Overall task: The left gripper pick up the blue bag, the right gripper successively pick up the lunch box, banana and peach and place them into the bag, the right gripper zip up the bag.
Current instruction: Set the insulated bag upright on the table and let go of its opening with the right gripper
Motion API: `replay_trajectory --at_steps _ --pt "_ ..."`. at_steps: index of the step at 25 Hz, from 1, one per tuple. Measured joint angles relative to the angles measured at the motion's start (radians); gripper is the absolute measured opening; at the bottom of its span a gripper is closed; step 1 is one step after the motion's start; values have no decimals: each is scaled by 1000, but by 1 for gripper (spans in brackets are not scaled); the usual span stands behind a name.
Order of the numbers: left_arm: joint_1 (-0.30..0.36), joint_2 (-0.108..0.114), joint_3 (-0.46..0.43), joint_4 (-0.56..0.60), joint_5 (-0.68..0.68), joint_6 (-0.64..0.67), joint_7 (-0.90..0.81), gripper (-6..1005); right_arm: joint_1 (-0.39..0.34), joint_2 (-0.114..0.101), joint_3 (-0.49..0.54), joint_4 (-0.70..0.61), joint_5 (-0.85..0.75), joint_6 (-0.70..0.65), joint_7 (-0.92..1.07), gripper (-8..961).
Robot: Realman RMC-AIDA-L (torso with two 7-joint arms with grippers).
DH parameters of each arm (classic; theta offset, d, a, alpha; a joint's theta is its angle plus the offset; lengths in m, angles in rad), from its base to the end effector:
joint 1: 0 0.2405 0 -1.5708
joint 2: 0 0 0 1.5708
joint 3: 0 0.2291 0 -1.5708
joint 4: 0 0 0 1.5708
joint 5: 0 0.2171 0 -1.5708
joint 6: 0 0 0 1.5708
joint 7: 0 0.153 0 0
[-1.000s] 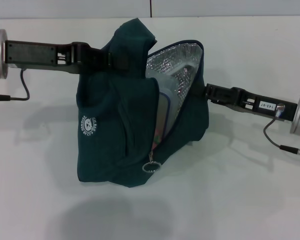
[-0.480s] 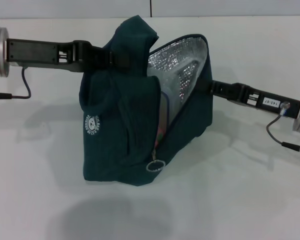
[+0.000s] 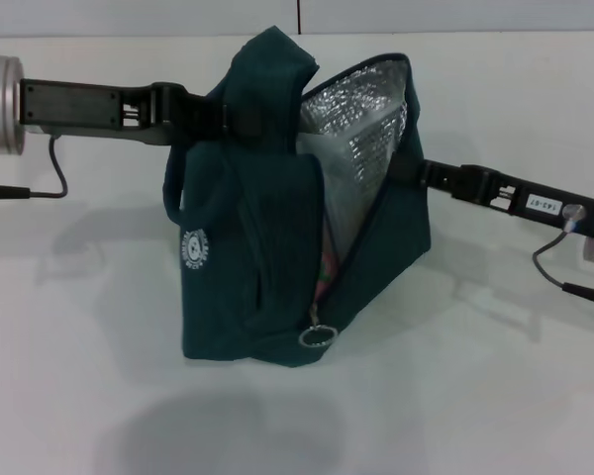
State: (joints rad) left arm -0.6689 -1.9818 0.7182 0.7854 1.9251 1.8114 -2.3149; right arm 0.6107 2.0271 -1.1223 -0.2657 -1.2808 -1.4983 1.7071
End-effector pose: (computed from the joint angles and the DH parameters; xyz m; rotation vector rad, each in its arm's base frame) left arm -0.1733 0.3473 0.0623 2.5420 1.4300 0.7849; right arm 0.2013 0.3305 -0.0310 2.4938 -1.3978 -1.3021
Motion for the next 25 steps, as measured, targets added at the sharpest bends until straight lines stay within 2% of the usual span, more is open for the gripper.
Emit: replay_trajectory --at_steps 7,10,13,19,25 --pt "-2 -18 1 -4 -8 1 -30 39 -86 -11 5 -129 76 -112 -7 145" --pt "-12 -27 -4 -63 -9 -9 -25 39 -142 -17 5 -220 93 -133 1 108" --pt "-26 -32 -2 -130 -9 -33 3 39 -174 -24 6 -257 93 -135 3 88" --pt "-13 -73 3 -162 20 -96 48 38 -180 -24 -1 -241 58 -136 -3 48" --pt "-11 -72 3 -211 29 -117 76 39 -181 -21 2 -226 43 -142 -8 63"
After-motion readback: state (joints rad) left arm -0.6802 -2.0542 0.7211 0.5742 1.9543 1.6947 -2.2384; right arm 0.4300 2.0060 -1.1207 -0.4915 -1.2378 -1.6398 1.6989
